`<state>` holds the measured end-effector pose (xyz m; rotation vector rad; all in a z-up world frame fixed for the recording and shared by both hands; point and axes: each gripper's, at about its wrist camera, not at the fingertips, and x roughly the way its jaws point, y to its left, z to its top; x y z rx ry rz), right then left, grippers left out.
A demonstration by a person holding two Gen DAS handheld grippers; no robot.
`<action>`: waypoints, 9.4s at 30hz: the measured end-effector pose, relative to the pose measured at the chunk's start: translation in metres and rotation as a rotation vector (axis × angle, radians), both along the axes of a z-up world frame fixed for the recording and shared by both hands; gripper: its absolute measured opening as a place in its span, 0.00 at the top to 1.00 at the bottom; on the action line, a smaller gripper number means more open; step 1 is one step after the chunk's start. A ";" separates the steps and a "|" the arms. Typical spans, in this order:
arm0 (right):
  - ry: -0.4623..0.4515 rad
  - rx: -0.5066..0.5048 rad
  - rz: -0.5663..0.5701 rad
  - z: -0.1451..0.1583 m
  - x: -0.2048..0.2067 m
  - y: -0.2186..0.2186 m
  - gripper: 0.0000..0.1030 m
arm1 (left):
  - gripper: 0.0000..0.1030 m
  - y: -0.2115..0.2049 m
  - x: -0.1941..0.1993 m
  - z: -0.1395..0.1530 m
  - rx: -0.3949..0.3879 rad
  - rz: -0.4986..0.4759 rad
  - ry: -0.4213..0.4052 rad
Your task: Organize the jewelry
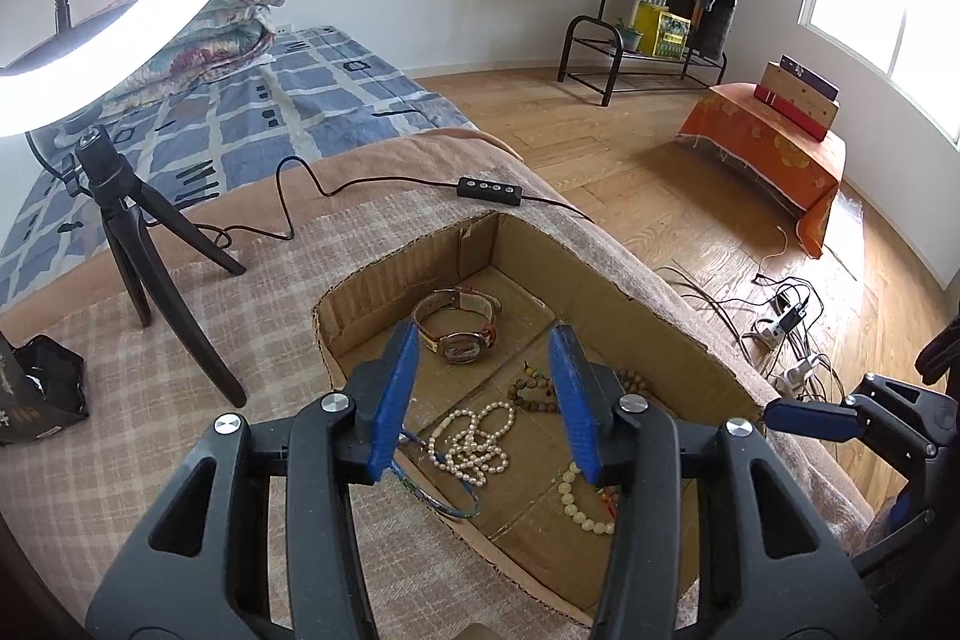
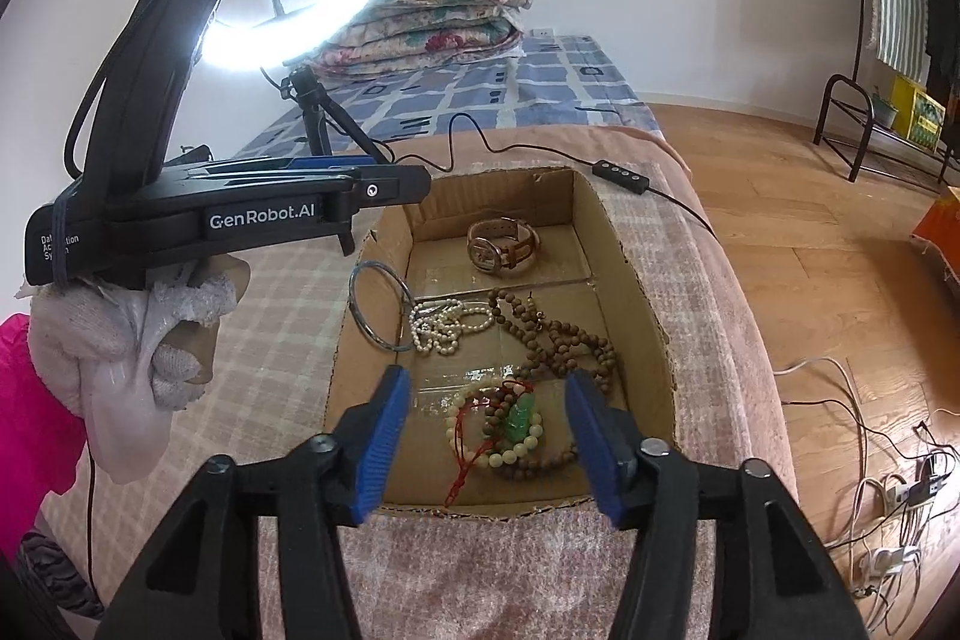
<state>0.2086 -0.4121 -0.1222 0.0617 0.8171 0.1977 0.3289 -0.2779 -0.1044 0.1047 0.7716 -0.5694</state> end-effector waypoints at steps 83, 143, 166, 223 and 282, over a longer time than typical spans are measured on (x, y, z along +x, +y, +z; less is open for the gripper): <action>-0.031 0.007 0.232 -0.028 -0.095 0.263 0.34 | 0.58 0.312 -0.093 -0.042 0.066 0.143 0.038; 0.049 0.011 0.296 -0.079 -0.074 0.292 0.94 | 0.93 0.299 -0.060 -0.108 0.135 0.084 0.055; -0.066 0.025 0.186 -0.011 -0.108 0.205 0.94 | 0.93 0.231 -0.118 -0.027 0.074 0.018 -0.048; -0.067 0.069 -0.037 0.017 0.051 -0.010 0.94 | 0.93 0.015 -0.111 -0.016 -0.061 -0.086 -0.043; -0.151 -0.048 -0.191 0.045 0.041 0.000 0.00 | 0.27 0.030 -0.129 0.011 -0.021 0.009 -0.140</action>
